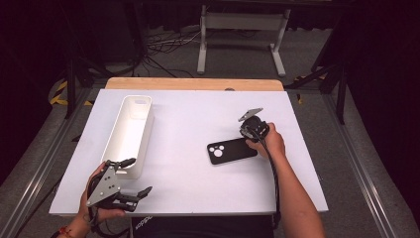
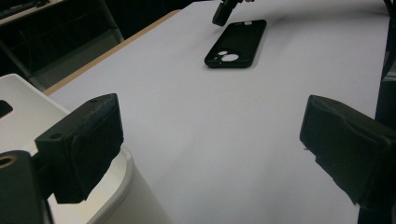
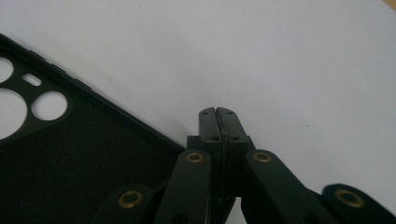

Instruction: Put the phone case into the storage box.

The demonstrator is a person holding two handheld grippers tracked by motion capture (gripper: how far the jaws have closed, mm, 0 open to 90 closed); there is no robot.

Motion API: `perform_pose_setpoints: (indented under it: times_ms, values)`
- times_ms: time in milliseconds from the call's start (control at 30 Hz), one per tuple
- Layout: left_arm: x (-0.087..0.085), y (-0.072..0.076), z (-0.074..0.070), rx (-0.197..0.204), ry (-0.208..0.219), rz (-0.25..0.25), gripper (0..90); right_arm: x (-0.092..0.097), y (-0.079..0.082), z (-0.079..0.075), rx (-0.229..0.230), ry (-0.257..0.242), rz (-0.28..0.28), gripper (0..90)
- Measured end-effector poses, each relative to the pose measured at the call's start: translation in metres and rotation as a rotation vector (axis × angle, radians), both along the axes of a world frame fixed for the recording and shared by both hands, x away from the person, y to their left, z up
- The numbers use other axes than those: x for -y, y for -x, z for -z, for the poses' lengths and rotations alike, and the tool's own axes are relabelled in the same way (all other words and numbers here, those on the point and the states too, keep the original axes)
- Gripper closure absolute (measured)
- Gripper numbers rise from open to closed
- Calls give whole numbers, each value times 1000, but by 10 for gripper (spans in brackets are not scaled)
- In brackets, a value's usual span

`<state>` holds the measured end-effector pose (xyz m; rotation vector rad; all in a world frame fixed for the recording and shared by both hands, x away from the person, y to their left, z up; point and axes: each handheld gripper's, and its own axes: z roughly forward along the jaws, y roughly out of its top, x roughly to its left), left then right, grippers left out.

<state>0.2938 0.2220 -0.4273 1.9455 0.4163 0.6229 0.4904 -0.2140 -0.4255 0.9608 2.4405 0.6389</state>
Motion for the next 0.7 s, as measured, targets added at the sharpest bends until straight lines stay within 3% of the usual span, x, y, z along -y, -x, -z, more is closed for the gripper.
perform_pose_setpoints:
  times_ms: [300, 700]
  values:
    - [1, -1, 1, 0, -9, 3, 69, 8, -2, 10, -34, 8, 20, 900]
    - [0, -1, 0, -5, -9, -2, 68, 18, 21, 11, -35, -4, 6, 900]
